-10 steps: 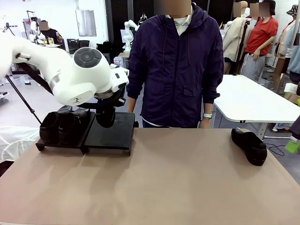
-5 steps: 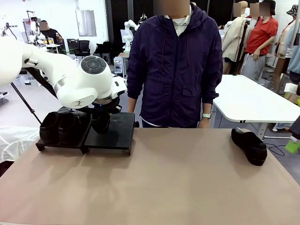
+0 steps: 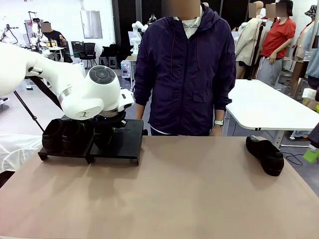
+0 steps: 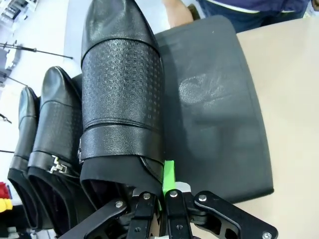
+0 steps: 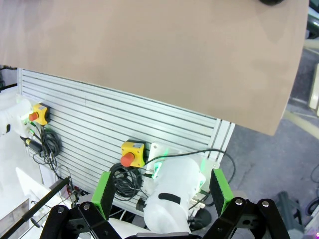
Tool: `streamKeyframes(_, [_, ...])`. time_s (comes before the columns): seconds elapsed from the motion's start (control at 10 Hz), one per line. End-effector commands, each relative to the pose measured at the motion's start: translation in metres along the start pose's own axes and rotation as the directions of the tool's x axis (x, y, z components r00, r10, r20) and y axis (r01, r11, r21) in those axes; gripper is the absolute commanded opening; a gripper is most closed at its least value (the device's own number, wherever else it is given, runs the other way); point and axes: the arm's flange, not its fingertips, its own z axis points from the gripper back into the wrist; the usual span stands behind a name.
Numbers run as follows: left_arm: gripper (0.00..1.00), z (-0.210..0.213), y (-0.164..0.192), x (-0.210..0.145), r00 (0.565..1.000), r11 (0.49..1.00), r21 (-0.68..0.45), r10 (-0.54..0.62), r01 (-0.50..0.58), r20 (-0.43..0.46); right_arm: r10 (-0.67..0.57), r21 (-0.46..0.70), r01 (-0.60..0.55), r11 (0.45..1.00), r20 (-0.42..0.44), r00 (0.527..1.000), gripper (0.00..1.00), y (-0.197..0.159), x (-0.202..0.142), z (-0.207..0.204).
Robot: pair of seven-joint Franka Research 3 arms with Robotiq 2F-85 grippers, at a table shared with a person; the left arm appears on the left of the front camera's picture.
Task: Organize the shoes by placing them on the stand.
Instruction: Place the Shoe from the middle of the table onto the Shoes Stand.
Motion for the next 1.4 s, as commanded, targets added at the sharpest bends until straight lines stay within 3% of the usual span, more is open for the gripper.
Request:
streamKeyframes(0.0, [0.00, 0.000, 0.000, -0.001, 1.000, 1.000, 0.019, -0.021, 0.022, -0.018, 0.001, 0.011, -0.001, 1.000, -0.002, 1.000, 1.00, 0.000, 0.000, 0.001])
streamKeyframes(0.3, [0.00, -0.008, 0.001, -0.003, 0.999, 0.999, 0.028, -0.034, 0.035, -0.043, 0.001, 0.011, -0.001, 1.000, -0.002, 1.000, 1.00, 0.000, 0.000, 0.001])
streamKeyframes(0.4, [0.57, -0.009, 0.001, -0.002, 0.999, 0.999, 0.024, -0.027, 0.028, -0.035, 0.001, 0.011, -0.001, 1.000, -0.002, 1.000, 1.00, 0.000, 0.000, 0.001])
streamKeyframes(0.5, [1.00, -0.009, 0.001, -0.002, 0.999, 0.999, 0.021, -0.023, 0.024, -0.024, 0.001, 0.011, -0.001, 1.000, -0.002, 1.000, 1.00, 0.000, 0.000, 0.001])
streamKeyframes(0.8, [1.00, 0.008, 0.009, 0.000, 1.000, 0.999, 0.038, -0.009, 0.009, 0.019, 0.001, 0.011, -0.001, 1.000, -0.002, 1.000, 1.00, 0.000, 0.000, 0.001])
streamKeyframes(1.0, [1.00, 0.054, 0.026, 0.007, 0.997, 0.998, 0.059, 0.005, -0.010, 0.078, 0.001, 0.011, -0.001, 1.000, -0.002, 1.000, 1.00, 0.000, 0.000, 0.001])
streamKeyframes(1.1, [1.00, 0.085, 0.035, 0.007, 0.998, 0.999, 0.050, 0.009, -0.013, 0.066, 0.001, 0.011, -0.001, 1.000, -0.002, 1.000, 1.00, 0.000, 0.000, 0.001])
streamKeyframes(1.3, [1.00, 0.145, 0.049, -0.006, 0.994, 0.990, -0.122, -0.063, 0.074, 0.091, 0.001, 0.011, -0.001, 1.000, -0.002, 1.000, 1.00, 0.000, 0.000, 0.001])
